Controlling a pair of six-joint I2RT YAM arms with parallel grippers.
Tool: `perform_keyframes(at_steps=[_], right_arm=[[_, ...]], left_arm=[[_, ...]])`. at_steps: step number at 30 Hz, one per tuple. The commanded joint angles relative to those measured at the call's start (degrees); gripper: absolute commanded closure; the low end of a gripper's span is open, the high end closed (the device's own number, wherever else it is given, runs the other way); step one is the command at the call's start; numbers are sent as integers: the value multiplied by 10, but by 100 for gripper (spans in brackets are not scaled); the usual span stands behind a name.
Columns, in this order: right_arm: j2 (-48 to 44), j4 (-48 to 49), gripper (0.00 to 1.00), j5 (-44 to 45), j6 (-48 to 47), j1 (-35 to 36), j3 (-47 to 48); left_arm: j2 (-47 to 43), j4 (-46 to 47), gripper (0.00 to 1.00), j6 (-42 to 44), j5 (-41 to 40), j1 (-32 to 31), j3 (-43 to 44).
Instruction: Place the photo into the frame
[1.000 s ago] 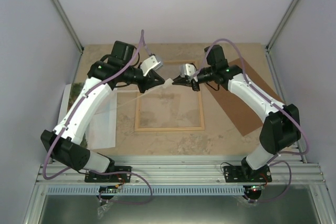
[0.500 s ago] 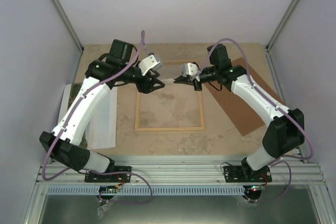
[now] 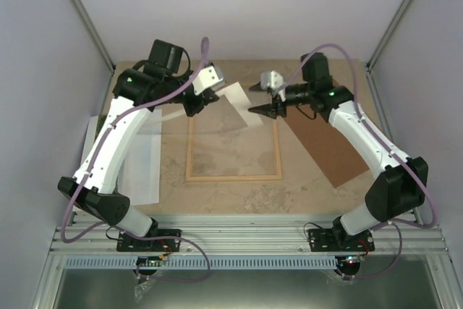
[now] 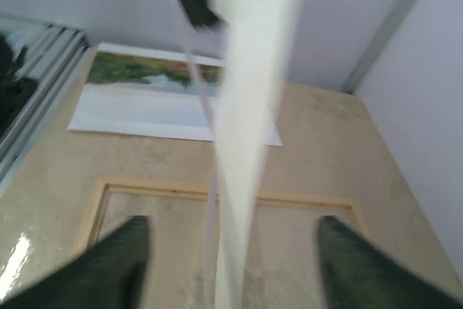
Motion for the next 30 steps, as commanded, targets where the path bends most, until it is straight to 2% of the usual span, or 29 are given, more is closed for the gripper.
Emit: perform_keyframes(at_steps=[1,5,7,12,15,17,19,23,27,30], right_arm=[[-26,60,18,-41,203,-95,41],[-87,205,5,-55,369,-220,-13],[-110,267,2,-35,436,-298,-39],[-125,276,2,54,474,-390,-47],[-124,280,2,61,510,-434,-61],[-121,262,2,63,514,-456,-59],[-123,237,2,72,505,-474,-59],[-127,213,2,99,484,-497,-62],[-120,190,2,93,472,-504,-68],[-114,184,2,61,476,-504,-83]], left_arm=[[7,-9,100,-34,27,-6,107],[29,15,100,-122,78,-21,203],[37,44,100,-179,114,-33,230],[39,176,100,-322,156,-96,219],[70,224,100,-384,142,-149,268],[85,266,100,-456,132,-157,275],[99,285,100,-491,110,-154,271],[108,358,100,-610,114,-98,190],[101,492,100,-739,138,6,8],[104,552,100,-759,123,70,-116]])
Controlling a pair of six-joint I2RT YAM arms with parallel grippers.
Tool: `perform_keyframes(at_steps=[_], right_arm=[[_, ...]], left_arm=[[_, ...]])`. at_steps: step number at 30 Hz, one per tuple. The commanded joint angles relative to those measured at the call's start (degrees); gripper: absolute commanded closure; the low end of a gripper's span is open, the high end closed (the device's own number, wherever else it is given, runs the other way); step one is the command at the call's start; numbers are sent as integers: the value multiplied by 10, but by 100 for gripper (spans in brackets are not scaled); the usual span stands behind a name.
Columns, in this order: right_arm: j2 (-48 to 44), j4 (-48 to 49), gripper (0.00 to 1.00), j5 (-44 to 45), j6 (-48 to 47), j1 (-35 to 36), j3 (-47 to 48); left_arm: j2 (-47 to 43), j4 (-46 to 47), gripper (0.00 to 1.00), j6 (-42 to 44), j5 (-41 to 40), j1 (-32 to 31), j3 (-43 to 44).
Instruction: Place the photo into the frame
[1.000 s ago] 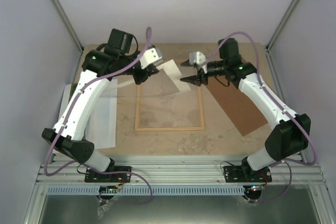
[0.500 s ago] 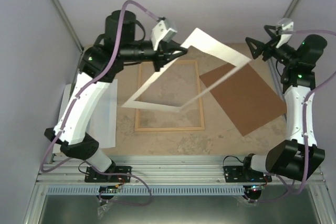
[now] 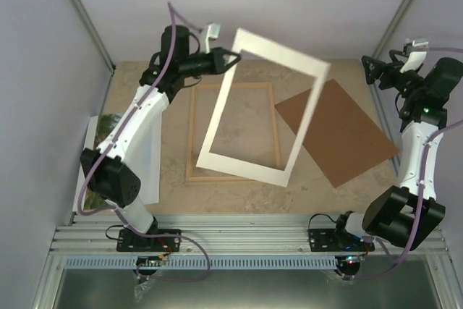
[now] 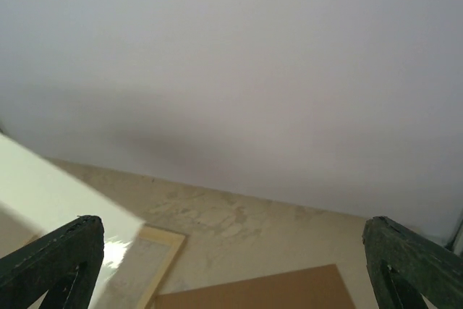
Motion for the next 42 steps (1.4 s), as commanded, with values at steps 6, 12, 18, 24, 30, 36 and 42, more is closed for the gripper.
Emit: perform_keyframes(at_steps=[6,12,18,24,30,36,42], right_arm=[[4,-38,3,-39,0,17,-70],[8,-44,7,-53,1,57,-108],[18,-51,10,-49,-1,93,-119],[23,-53,11,-44,-7,108,-120],[26,-58,11,-47,-7,118,-116],[26,-57,11,-46,-6,126,-115],[23,-55,11,-43,-2,133,-115]], left_arm=[[60,131,100,-39,-31,154,-262],[100,149,100,-19,-47,198,-290],[125,183,100,-24,-59,206,-290],[165,242,100,-57,-28,205,-286],[197,266,100,-48,-15,205,-272],[209,291,100,-54,-14,201,-276],[219,283,100,-33,-22,197,-264]])
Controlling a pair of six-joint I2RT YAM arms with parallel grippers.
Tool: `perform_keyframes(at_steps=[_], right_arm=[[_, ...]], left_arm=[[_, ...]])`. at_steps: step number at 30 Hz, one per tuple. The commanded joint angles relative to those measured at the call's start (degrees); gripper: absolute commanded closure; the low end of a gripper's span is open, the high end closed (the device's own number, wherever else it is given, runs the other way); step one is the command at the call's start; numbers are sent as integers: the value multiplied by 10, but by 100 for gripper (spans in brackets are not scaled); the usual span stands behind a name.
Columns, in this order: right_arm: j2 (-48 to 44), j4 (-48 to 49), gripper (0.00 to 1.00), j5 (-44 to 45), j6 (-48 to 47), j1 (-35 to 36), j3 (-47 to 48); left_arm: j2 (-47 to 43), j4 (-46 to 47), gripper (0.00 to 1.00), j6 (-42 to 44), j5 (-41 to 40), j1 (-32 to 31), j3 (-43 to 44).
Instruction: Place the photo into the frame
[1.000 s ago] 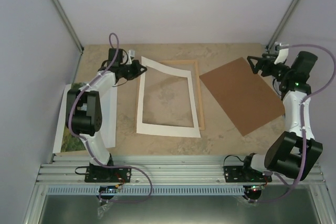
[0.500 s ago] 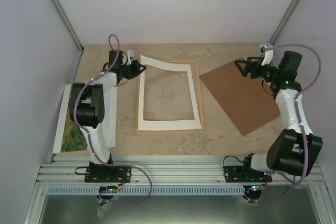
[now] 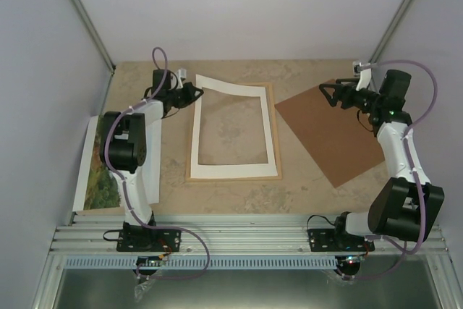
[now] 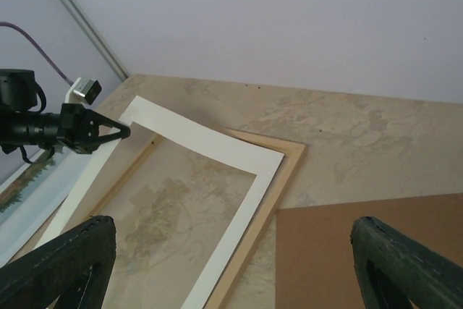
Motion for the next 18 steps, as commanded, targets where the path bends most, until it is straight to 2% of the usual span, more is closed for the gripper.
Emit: perform_keyframes(at_steps=[1,11,18], right_arm=[[-1,-6,11,-1,-1,6,-1],[-4,-6,11,1,1,11,-4],[-4,-5,11,-1,1,14,-3]], left_arm=[[18,12,100,24,3,-6,27],[24,-5,100,72,1,-21,43],[19,-2,100,73,-18,-21,43]])
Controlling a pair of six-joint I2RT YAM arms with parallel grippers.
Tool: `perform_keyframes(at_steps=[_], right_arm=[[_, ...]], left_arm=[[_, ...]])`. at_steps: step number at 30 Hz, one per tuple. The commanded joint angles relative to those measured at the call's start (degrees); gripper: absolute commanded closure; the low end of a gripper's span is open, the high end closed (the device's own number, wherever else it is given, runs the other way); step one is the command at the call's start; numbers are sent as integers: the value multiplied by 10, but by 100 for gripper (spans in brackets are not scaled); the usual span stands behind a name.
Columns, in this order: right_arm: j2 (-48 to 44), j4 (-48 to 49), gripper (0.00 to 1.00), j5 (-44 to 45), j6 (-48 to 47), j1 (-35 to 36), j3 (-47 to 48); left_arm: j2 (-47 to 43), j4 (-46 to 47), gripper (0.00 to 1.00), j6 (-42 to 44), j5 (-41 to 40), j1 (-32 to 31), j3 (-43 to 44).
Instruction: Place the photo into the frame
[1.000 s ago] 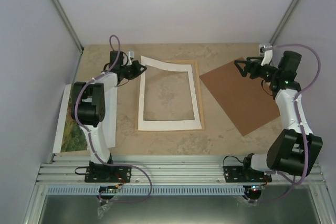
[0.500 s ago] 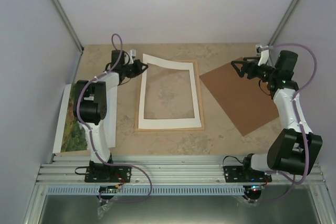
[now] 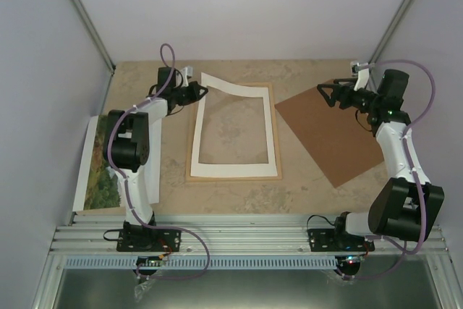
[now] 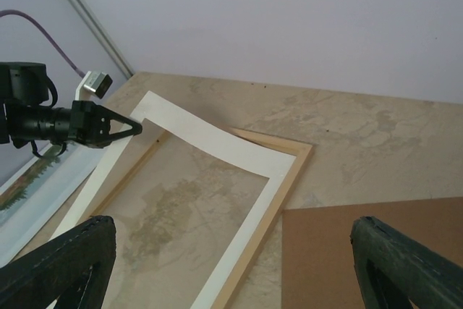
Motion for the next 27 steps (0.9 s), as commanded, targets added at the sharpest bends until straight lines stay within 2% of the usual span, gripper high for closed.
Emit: perform_keyframes(at_steps=[1,14,19,27], right_arm=[[-4,-5,11,-1,0,5,-3],[-3,-9,11,-3,-4,5,-4],[1,-7,11,-4,-5,4,-4],[4,-2,11,-3,-2,5,-4]], left_arm=[[1,7,100,18,-15,-1,11],[12,-11,100,46,-36,-2,39],[17,-39,100,59,-13,-11,31],[6,-3,100,0,-12,-21,-6]])
